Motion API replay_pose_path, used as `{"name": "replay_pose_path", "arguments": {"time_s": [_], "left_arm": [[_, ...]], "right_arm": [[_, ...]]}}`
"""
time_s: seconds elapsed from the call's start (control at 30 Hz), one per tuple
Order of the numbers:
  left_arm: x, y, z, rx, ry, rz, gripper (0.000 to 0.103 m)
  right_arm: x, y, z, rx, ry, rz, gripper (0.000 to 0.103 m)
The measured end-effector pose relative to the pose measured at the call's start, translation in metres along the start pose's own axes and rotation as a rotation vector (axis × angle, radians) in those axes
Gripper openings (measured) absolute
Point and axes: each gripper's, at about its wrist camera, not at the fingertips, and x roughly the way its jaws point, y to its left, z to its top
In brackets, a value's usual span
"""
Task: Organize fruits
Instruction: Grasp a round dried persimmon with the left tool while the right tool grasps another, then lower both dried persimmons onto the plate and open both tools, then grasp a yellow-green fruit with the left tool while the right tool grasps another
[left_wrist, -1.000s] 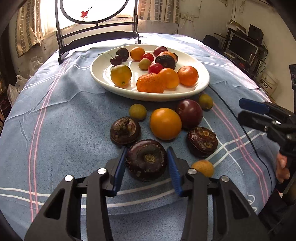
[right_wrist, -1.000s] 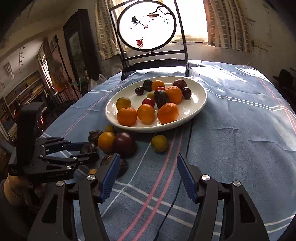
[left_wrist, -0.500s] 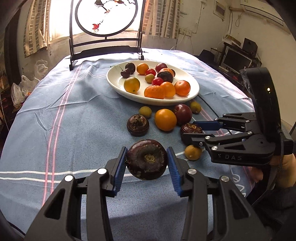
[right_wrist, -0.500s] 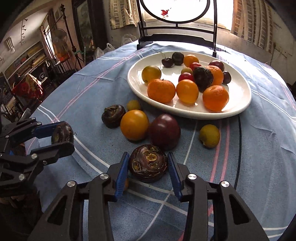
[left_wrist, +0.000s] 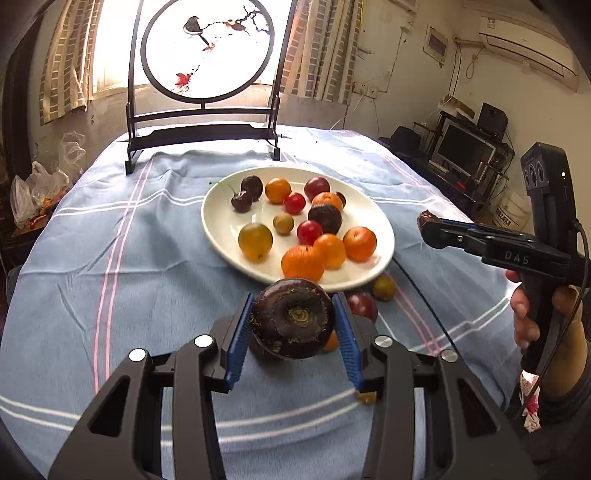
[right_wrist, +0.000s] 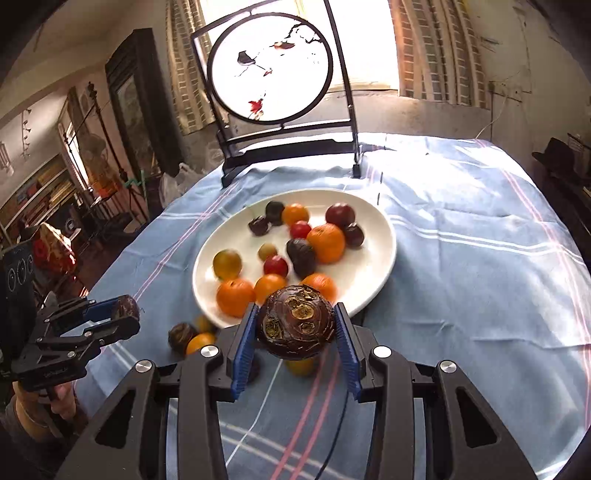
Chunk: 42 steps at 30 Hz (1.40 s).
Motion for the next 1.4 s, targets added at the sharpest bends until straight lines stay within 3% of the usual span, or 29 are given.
{"name": "replay_pose_path", "arguments": {"time_s": [0.27,0.3,0.33,0.43,0.67,0.8,0.93,1.0,1.07,1.13,1.2,1.27,1.4], "left_arm": [[0.074,0.012,0.075,-0.067,0.018,0.014,0.043],[0.083,0.015,0.079,-0.079,0.029,0.018,0.045],[0.090,0.019,0.083,-0.090,0.039,0.029,0.051],[0.091,0.029,0.083,-0.135,0.038,0.034,0.059],[0.044,0.017,0.035,-0.067,0.027,0.007,0.067],[0.018,-0.014,-0.013,0.085,0.056,0.007,0.069],[0.006,-0.046,-0.054,0.182,0.096,-0.037,0.069],[0.007,-0.060,-0.067,0.223,0.093,-0.019,0.069],[0.015,-0.066,-0.073,0.227,0.100,-0.003,0.065],[0.028,-0.066,-0.075,0.201,0.142,-0.012,0.041],[0.037,-0.066,-0.078,0.187,0.180,-0.046,0.026],[0.036,-0.071,-0.081,0.214,0.154,-0.013,0.026],[0.022,-0.066,-0.081,0.168,0.116,-0.041,0.026]], "right_arm": [[0.065,-0.028,0.049,0.043,-0.018,-0.058,0.043],[0.070,-0.029,0.051,0.046,-0.027,-0.054,0.053],[0.073,-0.029,0.052,0.050,-0.034,-0.061,0.056],[0.071,-0.028,0.050,0.067,-0.039,-0.039,0.056],[0.032,-0.017,0.008,0.032,-0.025,-0.011,0.056],[0.007,-0.014,-0.026,0.026,-0.011,-0.009,0.058],[-0.010,-0.011,-0.053,0.027,0.001,-0.013,0.058],[-0.016,-0.010,-0.061,0.032,0.003,-0.011,0.058],[-0.020,-0.009,-0.068,0.040,0.002,-0.003,0.058],[-0.021,-0.008,-0.073,0.044,0.010,0.000,0.058],[-0.021,-0.007,-0.078,0.046,0.022,0.003,0.058],[-0.019,-0.005,-0.082,0.037,0.035,0.002,0.058],[-0.009,-0.003,-0.080,0.024,0.066,0.011,0.058]]}}
